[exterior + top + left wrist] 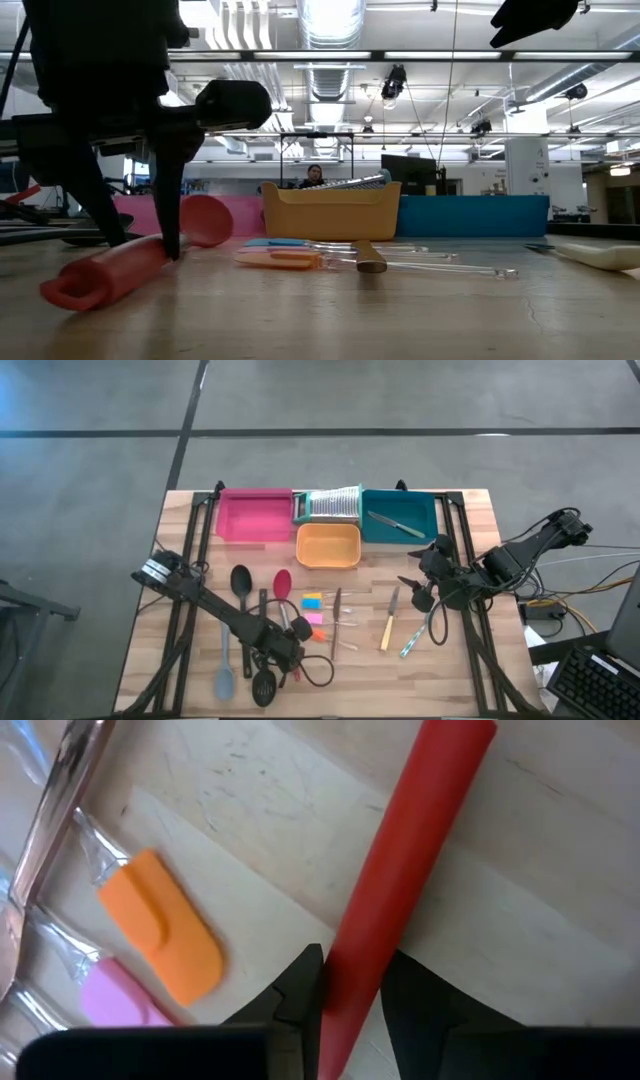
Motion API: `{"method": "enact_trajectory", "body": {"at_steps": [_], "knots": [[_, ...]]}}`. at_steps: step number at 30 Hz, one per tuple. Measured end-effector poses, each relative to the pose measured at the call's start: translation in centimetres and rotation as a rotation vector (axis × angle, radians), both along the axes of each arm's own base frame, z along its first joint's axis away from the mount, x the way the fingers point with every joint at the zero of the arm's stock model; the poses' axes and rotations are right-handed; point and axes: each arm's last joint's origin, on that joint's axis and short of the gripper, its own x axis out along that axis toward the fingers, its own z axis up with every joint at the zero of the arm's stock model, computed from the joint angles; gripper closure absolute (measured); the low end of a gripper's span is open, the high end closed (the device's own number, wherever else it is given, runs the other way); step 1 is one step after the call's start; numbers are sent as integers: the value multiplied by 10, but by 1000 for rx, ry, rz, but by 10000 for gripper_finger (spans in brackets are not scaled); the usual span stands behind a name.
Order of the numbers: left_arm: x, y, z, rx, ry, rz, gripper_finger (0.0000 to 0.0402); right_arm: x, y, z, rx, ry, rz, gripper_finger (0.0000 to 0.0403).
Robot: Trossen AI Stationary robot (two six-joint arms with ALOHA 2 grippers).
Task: Pick & Place Kitchen Items
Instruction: Put the red spoon into the pink bin
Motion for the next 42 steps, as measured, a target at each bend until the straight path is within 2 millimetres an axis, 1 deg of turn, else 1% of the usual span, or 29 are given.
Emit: {"method": "enact_trajectory", "body": {"at_steps": [5,8,13,16,20,24,28,31,35,42], "knots": [[1,-2,11,-9,-18,20,317,0,0,0,0,0,0,54],[-4,-4,19,-5,-8,44,330,0,0,0,0,0,0,45],[-6,-7,45,43,-39,89,338,0,0,0,0,0,0,39],[-5,-7,54,94,-57,86,339,0,0,0,0,0,0,39],[-2,-6,73,134,-139,77,339,0,0,0,0,0,0,39],[-3,-5,88,203,-220,79,338,0,0,0,1,0,0,39],[-9,-2,107,244,-316,115,338,0,0,0,1,0,1,39],[-14,1,119,235,-354,132,340,0,0,0,1,0,1,39],[-20,5,133,216,-408,158,342,0,0,0,2,-1,1,39],[-28,12,150,253,-502,206,342,0,0,0,4,-4,1,39]]}}
